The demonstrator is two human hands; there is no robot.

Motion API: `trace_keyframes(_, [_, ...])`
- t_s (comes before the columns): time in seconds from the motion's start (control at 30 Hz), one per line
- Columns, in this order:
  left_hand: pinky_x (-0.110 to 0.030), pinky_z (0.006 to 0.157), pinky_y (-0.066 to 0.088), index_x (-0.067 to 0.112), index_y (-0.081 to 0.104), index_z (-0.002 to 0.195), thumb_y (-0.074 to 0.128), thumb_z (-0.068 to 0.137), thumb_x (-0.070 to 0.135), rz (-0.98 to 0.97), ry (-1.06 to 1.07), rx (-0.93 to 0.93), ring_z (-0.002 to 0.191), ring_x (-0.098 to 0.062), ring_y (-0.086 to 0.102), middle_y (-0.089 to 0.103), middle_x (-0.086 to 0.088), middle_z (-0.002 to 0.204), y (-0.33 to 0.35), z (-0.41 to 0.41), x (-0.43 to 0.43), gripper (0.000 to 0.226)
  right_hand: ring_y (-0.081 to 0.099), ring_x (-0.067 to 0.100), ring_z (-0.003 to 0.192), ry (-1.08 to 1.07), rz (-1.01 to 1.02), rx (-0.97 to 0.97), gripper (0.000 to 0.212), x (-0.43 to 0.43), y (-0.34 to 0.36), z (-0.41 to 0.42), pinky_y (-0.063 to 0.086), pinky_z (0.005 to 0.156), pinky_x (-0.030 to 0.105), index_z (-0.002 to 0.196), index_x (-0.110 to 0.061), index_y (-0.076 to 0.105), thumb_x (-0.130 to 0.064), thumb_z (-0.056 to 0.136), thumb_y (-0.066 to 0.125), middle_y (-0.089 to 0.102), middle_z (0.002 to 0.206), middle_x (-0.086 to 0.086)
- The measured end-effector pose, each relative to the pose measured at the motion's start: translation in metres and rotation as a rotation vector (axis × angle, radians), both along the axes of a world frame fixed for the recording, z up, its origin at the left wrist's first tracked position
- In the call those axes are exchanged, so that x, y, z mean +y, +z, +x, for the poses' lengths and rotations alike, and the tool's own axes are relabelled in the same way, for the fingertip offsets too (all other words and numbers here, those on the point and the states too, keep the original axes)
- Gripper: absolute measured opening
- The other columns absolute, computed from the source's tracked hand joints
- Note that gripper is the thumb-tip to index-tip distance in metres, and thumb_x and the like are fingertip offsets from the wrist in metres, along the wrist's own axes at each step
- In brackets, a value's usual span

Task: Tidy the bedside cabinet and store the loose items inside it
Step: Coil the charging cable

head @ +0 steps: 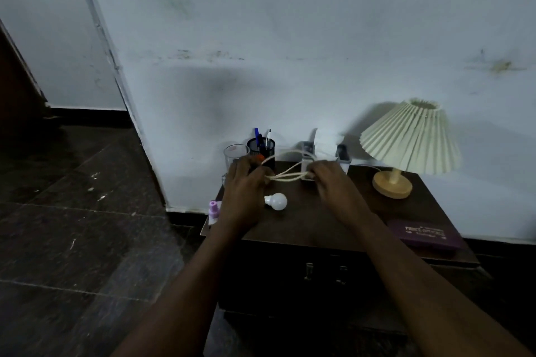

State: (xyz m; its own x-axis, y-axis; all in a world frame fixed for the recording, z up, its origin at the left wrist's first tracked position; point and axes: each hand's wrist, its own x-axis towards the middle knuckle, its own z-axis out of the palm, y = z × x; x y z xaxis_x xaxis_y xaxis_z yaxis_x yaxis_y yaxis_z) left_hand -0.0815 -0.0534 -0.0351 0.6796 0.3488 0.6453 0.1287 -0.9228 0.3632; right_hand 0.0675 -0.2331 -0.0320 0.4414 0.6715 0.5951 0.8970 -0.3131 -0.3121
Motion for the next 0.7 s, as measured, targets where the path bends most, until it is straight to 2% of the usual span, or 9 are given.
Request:
trace_keyframes(0.1, [-0.041, 0.113, 0.035, 0.013, 0.065, 0.112, 0.054, 0.083, -0.011, -0.066, -0.135, -0.196, 0.137, -0.028, 0.042, 0.050, -0.007, 0.145, 0.022, 0.009, -0.016, 0.039, 0.057, 0.030, 0.112, -0.034, 0.198, -0.186, 0.037, -0.017, 0.029, -0.001, 0.041, 0.102, 0.028, 0.123, -0.004, 0.062, 0.011, 0.089, 0.061, 0.062, 0.118, 0.014])
trace_keyframes(0.17, [-0.039, 0.116, 0.038, 0.014, 0.063, 0.115, 0.055, 0.088, -0.014, -0.161, -0.218, -0.317, 0.138, -0.019, 0.045, 0.055, 0.001, 0.137, 0.036, 0.013, -0.027, 0.040, 0.057, 0.032, 0.113, -0.038, 0.314, -0.294, 0.033, -0.033, 0.052, -0.010, 0.037, 0.107, 0.025, 0.122, 0.001, 0.064, 0.011, 0.091, 0.059, 0.064, 0.120, 0.016])
trace_keyframes(0.27, [-0.034, 0.100, 0.050, 0.022, 0.062, 0.116, 0.056, 0.103, 0.007, -0.410, -0.296, -0.353, 0.116, -0.011, 0.061, 0.062, 0.017, 0.115, 0.053, 0.010, -0.050, 0.020, 0.059, 0.033, 0.110, -0.047, 0.430, -0.405, 0.022, -0.055, 0.079, -0.030, 0.039, 0.106, 0.029, 0.115, 0.006, 0.068, 0.005, 0.095, 0.057, 0.068, 0.118, 0.017])
trace_keyframes(0.37, [-0.026, 0.079, 0.054, 0.023, 0.062, 0.110, 0.049, 0.108, 0.018, -0.520, -0.411, -0.338, 0.088, -0.007, 0.067, 0.066, 0.023, 0.093, 0.064, 0.010, -0.069, 0.014, 0.058, 0.029, 0.094, -0.075, 0.485, -0.424, 0.013, -0.071, 0.095, -0.048, 0.044, 0.087, 0.032, 0.102, 0.003, 0.068, 0.007, 0.093, 0.059, 0.068, 0.103, 0.011])
trace_keyframes(0.4, [-0.025, 0.073, 0.055, 0.016, 0.064, 0.108, 0.048, 0.109, 0.018, -0.618, -0.461, -0.304, 0.079, -0.010, 0.067, 0.066, 0.016, 0.085, 0.068, 0.012, -0.073, 0.017, 0.058, 0.028, 0.090, -0.097, 0.497, -0.377, 0.011, -0.074, 0.098, -0.051, 0.045, 0.082, 0.033, 0.101, 0.001, 0.067, 0.005, 0.095, 0.059, 0.067, 0.098, 0.008])
trace_keyframes(0.47, [-0.029, 0.058, 0.055, 0.004, 0.066, 0.108, 0.048, 0.109, 0.015, -0.966, -0.621, -0.194, 0.060, -0.017, 0.060, 0.057, -0.001, 0.073, 0.077, 0.013, -0.075, 0.021, 0.059, 0.024, 0.088, -0.168, 0.532, -0.208, 0.008, -0.076, 0.100, -0.052, 0.048, 0.077, 0.035, 0.102, -0.005, 0.066, -0.005, 0.101, 0.058, 0.065, 0.094, 0.003])
trace_keyframes(0.53, [-0.027, 0.047, 0.045, -0.001, 0.066, 0.112, 0.049, 0.108, 0.017, -1.261, -0.779, -0.060, 0.051, -0.015, 0.042, 0.046, -0.003, 0.069, 0.079, 0.012, -0.073, 0.025, 0.063, 0.022, 0.089, -0.231, 0.537, 0.047, 0.010, -0.077, 0.098, -0.045, 0.051, 0.078, 0.041, 0.100, -0.013, 0.063, -0.015, 0.103, 0.055, 0.067, 0.091, -0.001])
trace_keyframes(0.63, [-0.024, 0.046, 0.035, 0.000, 0.071, 0.112, 0.051, 0.107, 0.023, -1.371, -0.814, 0.152, 0.049, -0.010, 0.032, 0.039, 0.000, 0.066, 0.071, 0.010, -0.071, 0.030, 0.065, 0.016, 0.084, -0.236, 0.571, 0.413, 0.013, -0.081, 0.087, -0.031, 0.051, 0.080, 0.039, 0.094, -0.014, 0.058, -0.014, 0.104, 0.051, 0.068, 0.086, -0.003])
trace_keyframes(0.7, [-0.028, 0.048, 0.045, 0.001, 0.074, 0.111, 0.052, 0.106, 0.024, -1.381, -0.824, 0.239, 0.048, -0.012, 0.036, 0.039, 0.000, 0.063, 0.065, 0.010, -0.072, 0.032, 0.061, 0.016, 0.067, -0.178, 0.645, 0.645, 0.013, -0.082, 0.080, -0.026, 0.050, 0.067, 0.035, 0.097, -0.010, 0.056, -0.011, 0.106, 0.048, 0.065, 0.082, 0.001])
